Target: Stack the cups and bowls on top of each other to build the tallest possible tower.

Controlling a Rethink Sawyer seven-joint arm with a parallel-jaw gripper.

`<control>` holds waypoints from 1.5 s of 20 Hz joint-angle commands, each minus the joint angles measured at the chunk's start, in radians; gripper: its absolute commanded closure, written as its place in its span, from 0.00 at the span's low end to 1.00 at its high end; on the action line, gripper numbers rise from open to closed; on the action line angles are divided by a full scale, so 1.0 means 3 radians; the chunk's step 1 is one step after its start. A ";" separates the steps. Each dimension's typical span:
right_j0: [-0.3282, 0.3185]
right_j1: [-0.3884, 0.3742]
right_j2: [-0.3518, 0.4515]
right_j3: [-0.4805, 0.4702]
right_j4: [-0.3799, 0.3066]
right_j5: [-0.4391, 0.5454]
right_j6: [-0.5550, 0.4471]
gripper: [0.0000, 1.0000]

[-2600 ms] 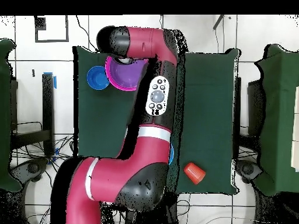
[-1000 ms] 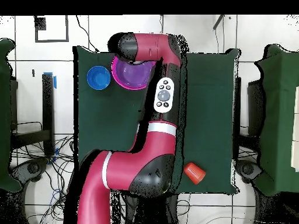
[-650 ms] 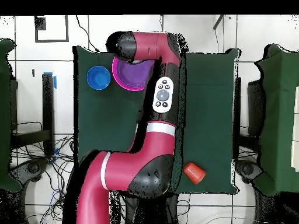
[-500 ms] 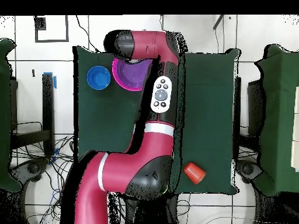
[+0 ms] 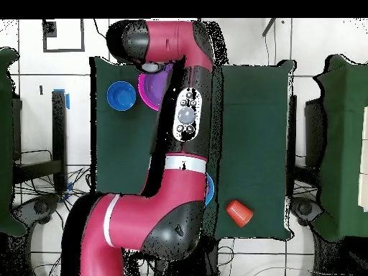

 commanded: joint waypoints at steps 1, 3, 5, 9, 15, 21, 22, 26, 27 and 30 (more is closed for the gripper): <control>0.0066 -0.0201 0.0180 0.0518 -0.0136 0.0226 -0.0315 0.00; 0.0080 -0.0201 0.0209 0.0599 -0.0185 0.0031 -0.0307 0.00; 0.0073 -0.0180 0.0238 0.0631 -0.0194 -0.0053 -0.0297 0.00; 0.0102 -0.0329 0.0310 0.1057 -0.0247 -0.0396 -0.0228 0.00; 0.0137 -0.0435 0.0389 0.1438 -0.0184 -0.0627 -0.0036 0.00; 0.0185 -0.0471 0.0347 0.1527 -0.0238 -0.0774 -0.0083 0.00; 0.0203 -0.0478 0.0326 0.1540 -0.0268 -0.0825 -0.0090 0.00; 0.0264 -0.0483 0.0299 0.1622 -0.0343 -0.1042 -0.0063 0.00; 0.0266 -0.0470 0.0311 0.1635 -0.0347 -0.1087 -0.0047 0.00; 0.0278 -0.0433 0.0317 0.1662 -0.0359 -0.1217 0.0021 0.00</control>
